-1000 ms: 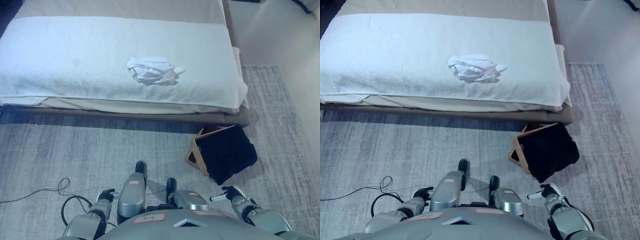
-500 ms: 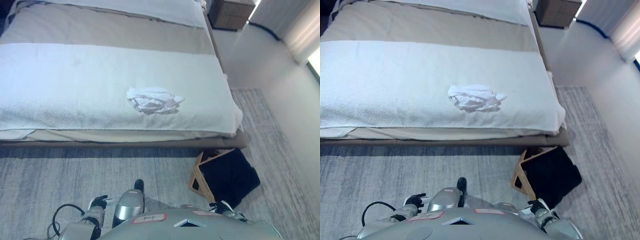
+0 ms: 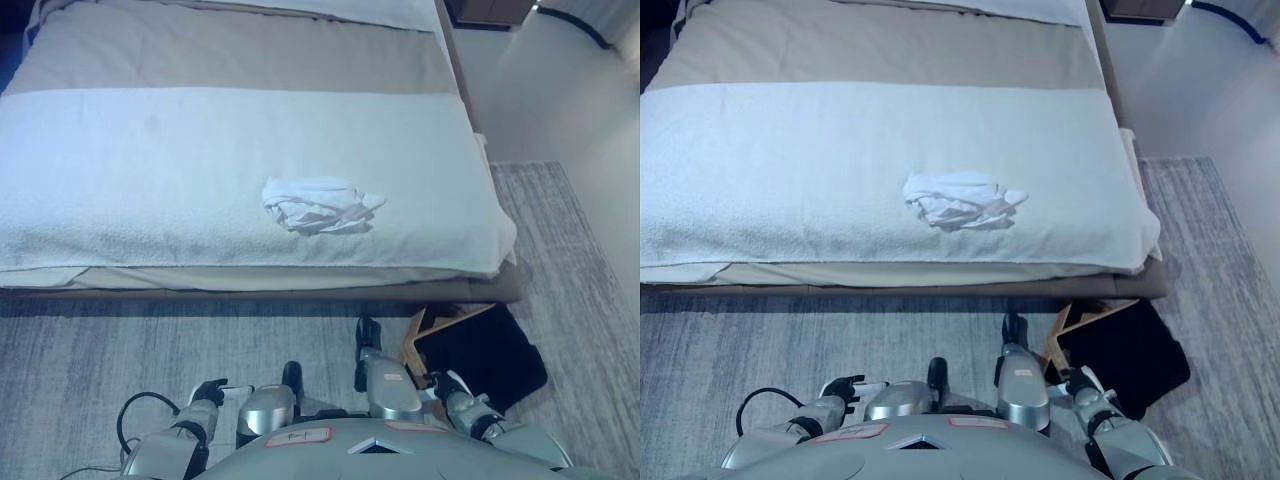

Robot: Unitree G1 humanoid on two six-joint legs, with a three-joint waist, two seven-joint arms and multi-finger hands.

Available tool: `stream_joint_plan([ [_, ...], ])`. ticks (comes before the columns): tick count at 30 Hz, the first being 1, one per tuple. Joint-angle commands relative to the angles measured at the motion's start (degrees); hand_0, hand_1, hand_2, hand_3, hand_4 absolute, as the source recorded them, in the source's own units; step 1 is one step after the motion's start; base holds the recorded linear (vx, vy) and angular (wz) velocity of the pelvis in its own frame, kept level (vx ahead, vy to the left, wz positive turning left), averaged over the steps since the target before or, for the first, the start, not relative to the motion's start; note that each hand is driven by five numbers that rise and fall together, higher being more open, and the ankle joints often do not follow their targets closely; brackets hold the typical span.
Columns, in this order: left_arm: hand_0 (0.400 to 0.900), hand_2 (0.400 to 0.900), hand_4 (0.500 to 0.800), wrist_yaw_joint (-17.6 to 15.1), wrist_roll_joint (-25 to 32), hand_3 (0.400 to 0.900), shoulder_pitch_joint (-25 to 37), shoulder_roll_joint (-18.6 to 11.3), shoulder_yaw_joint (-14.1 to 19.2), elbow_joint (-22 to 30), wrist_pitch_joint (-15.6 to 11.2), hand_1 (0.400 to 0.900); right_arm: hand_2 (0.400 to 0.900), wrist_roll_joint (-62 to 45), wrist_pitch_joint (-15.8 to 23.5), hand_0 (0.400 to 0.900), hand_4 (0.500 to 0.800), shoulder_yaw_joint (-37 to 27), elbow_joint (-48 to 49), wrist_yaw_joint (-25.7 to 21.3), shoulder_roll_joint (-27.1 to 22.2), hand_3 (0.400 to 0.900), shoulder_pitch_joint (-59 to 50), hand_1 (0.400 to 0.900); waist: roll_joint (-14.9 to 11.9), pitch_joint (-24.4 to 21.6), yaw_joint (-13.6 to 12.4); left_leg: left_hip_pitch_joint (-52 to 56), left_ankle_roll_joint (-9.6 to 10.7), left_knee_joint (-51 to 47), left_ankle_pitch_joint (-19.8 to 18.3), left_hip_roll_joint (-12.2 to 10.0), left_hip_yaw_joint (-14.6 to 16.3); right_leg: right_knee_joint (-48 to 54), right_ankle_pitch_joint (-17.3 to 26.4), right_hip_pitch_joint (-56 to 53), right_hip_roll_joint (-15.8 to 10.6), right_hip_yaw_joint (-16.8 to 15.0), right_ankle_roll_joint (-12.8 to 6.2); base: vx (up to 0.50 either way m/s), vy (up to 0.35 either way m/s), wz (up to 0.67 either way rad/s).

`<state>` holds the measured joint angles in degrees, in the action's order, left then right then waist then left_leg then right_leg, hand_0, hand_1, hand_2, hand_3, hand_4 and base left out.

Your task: Put the clothes on the bed into the basket.

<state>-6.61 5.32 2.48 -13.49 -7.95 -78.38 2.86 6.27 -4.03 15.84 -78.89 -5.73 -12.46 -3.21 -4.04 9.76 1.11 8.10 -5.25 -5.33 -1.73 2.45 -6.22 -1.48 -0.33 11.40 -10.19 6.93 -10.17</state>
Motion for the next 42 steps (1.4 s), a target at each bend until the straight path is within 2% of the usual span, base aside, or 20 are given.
stream_joint_plan([
  [1, 0.9, 0.9, 0.8, -0.3, -1.6, 0.9, 0.6, -0.3, 1.6, -1.2, -0.2, 0.9, 0.9, 0.1, -0.3, 0.9, 0.8, 0.3, -0.7, -1.3, -4.8, 0.9, -0.2, 0.9, 1.4, -1.1, 0.5, 5.9, 5.6, 0.3, -3.3, 1.0, -0.4, 1.6, 13.1, 3.0, 1.1, 1.2, 0.79, 0.44, -0.259, 0.16],
  [2, 0.9, 0.9, 0.8, -0.4, -1.4, 0.9, 0.5, -0.2, 1.8, -1.4, -0.3, 0.9, 0.9, -0.1, -0.3, 0.9, 0.8, 0.1, -0.6, -1.4, -5.2, 0.9, -0.3, 0.9, 1.0, -1.4, 0.6, 7.2, 5.5, 0.3, -4.6, 0.7, -0.7, 1.4, 14.4, 2.7, 1.1, 1.1, 0.96, 0.49, -0.315, 0.21],
  [4, 0.9, 0.9, 0.8, -0.4, -1.6, 0.9, 0.2, -0.1, 1.8, -1.5, -0.1, 0.9, 0.9, -0.1, 0.2, 0.9, 0.8, 0.1, -0.4, -1.6, -5.7, 0.9, -0.6, 0.9, 1.8, -3.2, 1.1, 8.9, 6.7, 2.3, -5.6, -1.9, -1.1, -2.8, 11.9, 3.1, 2.5, 2.1, 2.37, 0.49, -0.33, 0.19],
  [5, 0.9, 0.9, 0.8, -0.6, -1.6, 0.9, 0.1, 0.0, 1.5, -1.1, -0.1, 0.9, 0.9, 0.1, 0.3, 0.9, 0.8, 0.5, -0.5, -1.6, -6.0, 0.9, -0.5, 0.9, 2.0, -3.2, 1.2, 8.5, 7.0, 4.3, -5.2, -2.5, -1.2, -3.9, 11.1, 2.6, 2.9, 2.3, 2.97, 0.38, -0.283, 0.19],
  [7, 0.9, 0.9, 0.8, -0.7, -1.1, 0.9, 0.0, 0.3, 1.0, -0.1, -0.5, 0.9, 0.9, 0.0, 0.7, 0.9, 0.8, 0.7, 0.2, -2.0, -7.2, 0.9, -1.1, 0.9, 2.5, -3.1, 0.9, 5.7, 8.6, 12.0, -1.0, -3.2, -1.1, -4.4, 9.3, 0.8, 3.7, 3.4, 4.22, 0.3, -0.278, 0.1],
  [9, 0.9, 0.9, 0.8, -0.7, -0.9, 0.9, 0.3, 0.4, 0.4, 0.1, -0.5, 0.9, 0.9, -0.3, 1.0, 0.9, 0.8, 1.5, 1.0, -2.0, -8.0, 0.9, -2.2, 0.9, 1.7, -2.3, 0.2, -0.7, 9.9, 24.6, 5.0, -2.9, -0.7, -2.9, 7.9, -2.4, 4.8, 3.1, 6.02, 0.24, -0.337, -0.04],
  [10, 0.9, 0.9, 0.8, -0.9, -0.3, 0.9, 0.7, 0.2, 0.3, 0.5, -0.7, 0.9, 0.9, -0.6, 1.0, 0.9, 0.8, 1.8, 1.3, -2.0, -8.4, 0.9, -2.9, 0.9, 0.8, -1.1, -1.0, -5.2, 10.2, 31.8, 7.0, -1.7, -1.1, -2.5, 6.9, -3.8, 4.6, 3.0, 6.72, 0.16, -0.328, -0.13],
  [12, 0.9, 0.9, 0.8, -1.2, 0.2, 0.9, 1.3, -0.1, -0.6, 1.5, -0.7, 0.9, 0.9, -0.8, 1.1, 0.9, 0.8, 2.9, 2.3, -2.3, -9.3, 0.9, -4.6, 0.9, -0.5, 1.1, -2.8, -11.6, 9.5, 38.7, 6.5, 0.0, 0.2, -1.9, 6.0, -6.0, 4.4, 2.4, 7.95, 0.16, -0.271, -0.2],
  [14, 0.9, 0.9, 0.8, -1.6, 0.3, 0.9, 1.6, -0.6, -1.2, 1.5, -0.7, 0.9, 0.9, -0.4, 1.0, 0.9, 0.8, 4.4, 3.5, -2.5, -10.3, 0.9, -6.7, 0.9, -0.7, 2.0, -4.7, -17.6, 8.6, 35.1, 4.7, 0.8, 1.4, -1.0, 4.9, -8.0, 5.1, 1.3, 8.01, 0.25, -0.138, -0.33],
  [15, 0.9, 0.9, 0.8, -1.8, 0.5, 0.9, 1.5, -0.9, -1.3, 1.8, -0.6, 0.9, 0.9, -0.3, 1.0, 0.9, 0.8, 5.1, 4.5, -2.6, -10.6, 0.9, -7.5, 0.9, -0.6, 1.9, -5.2, -18.0, 8.6, 30.7, 4.6, -0.2, 1.6, -0.6, 4.5, -8.6, 5.3, 0.8, 7.62, 0.31, -0.02, -0.33],
  [16, 0.9, 0.9, 0.8, -2.1, 0.4, 0.9, 1.3, -1.1, -1.4, 1.9, -0.6, 0.9, 0.9, 0.0, 1.1, 0.9, 0.8, 5.6, 5.4, -2.5, -11.1, 0.9, -8.1, 0.9, 0.0, 1.6, -5.6, -17.0, 8.8, 22.6, 4.8, -2.0, 1.8, -0.2, 3.8, -9.3, 5.7, 0.7, 7.18, 0.32, 0.063, -0.32],
  [17, 0.9, 0.9, 0.8, -2.5, 0.2, 0.9, 1.1, -1.3, -1.5, 1.8, -0.6, 0.9, 0.9, 0.0, 1.2, 0.9, 0.8, 6.0, 7.0, -2.6, -11.6, 0.9, -9.0, 0.9, 1.3, 1.4, -6.1, -16.8, 9.6, 11.7, 8.4, -5.1, 1.9, 0.3, 3.1, -10.1, 6.7, 0.4, 6.61, 0.33, 0.106, -0.31],
  [18, 0.9, 0.9, 0.8, -2.7, -0.3, 0.9, 0.7, -1.1, -1.7, 1.5, -0.6, 0.9, 0.9, 0.4, 1.4, 0.9, 0.8, 6.7, 9.2, -2.2, -12.2, 0.9, -9.3, 0.9, 2.4, 1.1, -6.5, -15.8, 10.1, 4.8, 11.3, -7.3, 2.2, 0.3, 2.2, -11.1, 7.3, 0.3, 6.24, 0.33, 0.126, -0.39],
  [19, 0.9, 0.9, 0.8, -2.9, -0.9, 0.9, 0.4, -1.4, -1.3, 1.1, -0.5, 0.9, 0.9, 2.1, 1.6, 0.9, 0.8, 8.2, 12.2, -2.2, -12.7, 0.9, -11.3, 0.9, 3.0, 0.6, -6.5, -14.1, 10.5, 4.2, 10.7, -7.1, 0.9, 0.0, 1.6, -11.8, 6.5, 0.0, 5.75, 0.21, 0.081, -0.26],
  [20, 0.9, 0.9, 0.8, -2.9, -0.9, 0.9, 0.4, -1.4, -1.3, 1.1, -0.5, 0.9, 0.9, 2.1, 1.6, 0.9, 0.8, 8.3, 12.3, -2.2, -12.7, 0.9, -11.3, 0.9, 3.0, 0.7, -6.5, -14.0, 10.5, 4.2, 10.7, -7.1, 0.9, 0.0, 1.6, -12.0, 6.5, 0.0, 5.74, 0.18, 0.068, -0.22],
  [22, 0.9, 0.9, 0.8, -3.5, -0.6, 0.9, -0.8, -2.4, -1.0, 2.5, -1.0, 0.9, 0.9, 4.7, 1.5, 0.9, 0.8, 10.3, 19.6, -2.6, -14.6, 0.9, -16.2, 0.9, 3.7, -0.6, -6.4, -12.0, 11.1, 0.7, 10.9, -6.9, 2.3, 0.8, 1.9, -11.9, 6.0, -0.2, 5.31, 0.13, 0.084, -0.1],
  [26, 0.9, 0.9, 0.8, -4.5, -0.4, 0.9, -1.8, -1.8, -0.4, 2.3, -1.2, 0.9, 0.9, 9.3, 0.9, 0.9, 0.8, 13.2, 24.7, -3.5, -15.5, 0.9, -22.1, 0.9, 3.6, -1.2, -6.7, -11.5, 10.8, 0.3, 10.2, -6.4, 2.9, 2.1, 2.4, -12.0, 5.3, -0.6, 4.88, 0.09, 0.079, -0.08],
  [30, 0.9, 0.9, 0.8, -5.6, 0.3, 0.9, -1.0, -1.4, -1.1, 1.6, -1.2, 0.9, 0.9, 12.3, -0.2, 0.9, 0.8, 17.1, 27.9, -4.1, -14.5, 0.9, -30.2, 0.9, 2.9, 0.1, -7.5, -12.5, 11.0, 0.3, 10.4, -6.5, 3.1, 2.4, 2.8, -11.1, 5.2, -0.4, 4.77, 0.01, 0.03, 0.05],
  [37, 0.9, 0.9, 0.8, -7.4, 3.3, 0.9, 1.0, -0.7, -3.0, 1.5, -1.2, 0.9, 0.9, 11.8, -1.5, 0.9, 0.8, 21.4, 27.4, -5.7, -12.5, 0.9, -44.5, 0.9, 2.5, 2.8, -8.9, -15.7, 11.0, 0.3, 11.0, -6.5, 2.2, 2.1, 3.7, -7.9, 5.0, 0.6, 4.37, -0.05, 0.001, 0.09],
  [42, 0.9, 0.9, 0.8, -7.9, 5.1, 0.9, 3.0, -1.8, -4.5, 1.6, -1.6, 0.9, 0.9, 9.6, -1.6, 0.9, 0.8, 24.7, 19.9, -5.6, -9.4, 0.9, -55.2, 0.9, 2.0, 4.9, -10.4, -17.6, 10.9, 0.3, 11.6, -6.3, 1.1, 0.8, 3.8, -5.8, 5.0, 1.3, 4.55, -0.06, -0.002, 0.13],
])
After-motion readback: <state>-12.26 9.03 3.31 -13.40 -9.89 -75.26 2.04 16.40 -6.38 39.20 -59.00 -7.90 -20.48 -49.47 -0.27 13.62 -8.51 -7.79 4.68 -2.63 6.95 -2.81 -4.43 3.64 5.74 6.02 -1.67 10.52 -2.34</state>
